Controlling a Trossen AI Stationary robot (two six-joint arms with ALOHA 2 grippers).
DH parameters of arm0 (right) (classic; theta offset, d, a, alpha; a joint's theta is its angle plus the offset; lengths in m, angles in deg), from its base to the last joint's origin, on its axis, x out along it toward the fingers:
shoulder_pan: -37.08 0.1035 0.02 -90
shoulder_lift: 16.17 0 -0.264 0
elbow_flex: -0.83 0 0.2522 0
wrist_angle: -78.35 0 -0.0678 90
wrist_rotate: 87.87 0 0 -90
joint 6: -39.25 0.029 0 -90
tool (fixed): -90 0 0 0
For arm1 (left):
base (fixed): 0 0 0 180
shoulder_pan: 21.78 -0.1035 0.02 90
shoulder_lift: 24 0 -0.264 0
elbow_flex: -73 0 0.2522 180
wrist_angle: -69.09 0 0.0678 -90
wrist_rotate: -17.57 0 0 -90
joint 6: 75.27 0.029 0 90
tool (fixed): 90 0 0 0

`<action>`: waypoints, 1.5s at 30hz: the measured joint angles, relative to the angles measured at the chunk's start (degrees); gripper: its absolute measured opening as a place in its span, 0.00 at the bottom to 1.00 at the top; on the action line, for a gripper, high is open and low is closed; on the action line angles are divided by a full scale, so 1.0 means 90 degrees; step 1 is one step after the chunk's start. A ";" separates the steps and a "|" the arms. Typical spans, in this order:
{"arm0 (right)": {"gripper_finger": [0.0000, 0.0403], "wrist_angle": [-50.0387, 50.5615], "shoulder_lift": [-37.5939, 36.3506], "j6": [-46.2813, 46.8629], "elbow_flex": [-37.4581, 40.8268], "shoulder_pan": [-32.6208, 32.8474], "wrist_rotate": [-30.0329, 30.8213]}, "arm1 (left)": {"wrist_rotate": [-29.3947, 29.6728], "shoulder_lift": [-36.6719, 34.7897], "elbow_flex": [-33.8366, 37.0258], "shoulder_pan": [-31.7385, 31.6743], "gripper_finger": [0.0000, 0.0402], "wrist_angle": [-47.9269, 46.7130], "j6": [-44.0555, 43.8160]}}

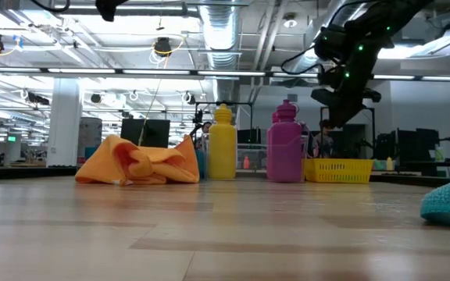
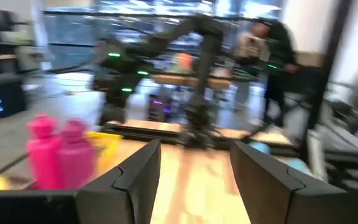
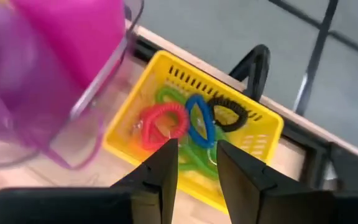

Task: Pick & Place Sports Items
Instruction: Fold the orange towel

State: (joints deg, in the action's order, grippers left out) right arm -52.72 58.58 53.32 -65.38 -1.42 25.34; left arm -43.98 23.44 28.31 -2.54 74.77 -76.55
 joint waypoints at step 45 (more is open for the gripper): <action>0.26 -0.8746 0.0085 -0.1805 0.2644 0.4344 -0.1326 | 0.3030 0.2321 -0.0005 -0.0217 0.47 0.1720 0.0168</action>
State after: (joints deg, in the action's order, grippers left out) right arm -131.44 59.34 37.07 -41.58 37.67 13.40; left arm -16.70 44.33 28.26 -4.49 90.25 -75.04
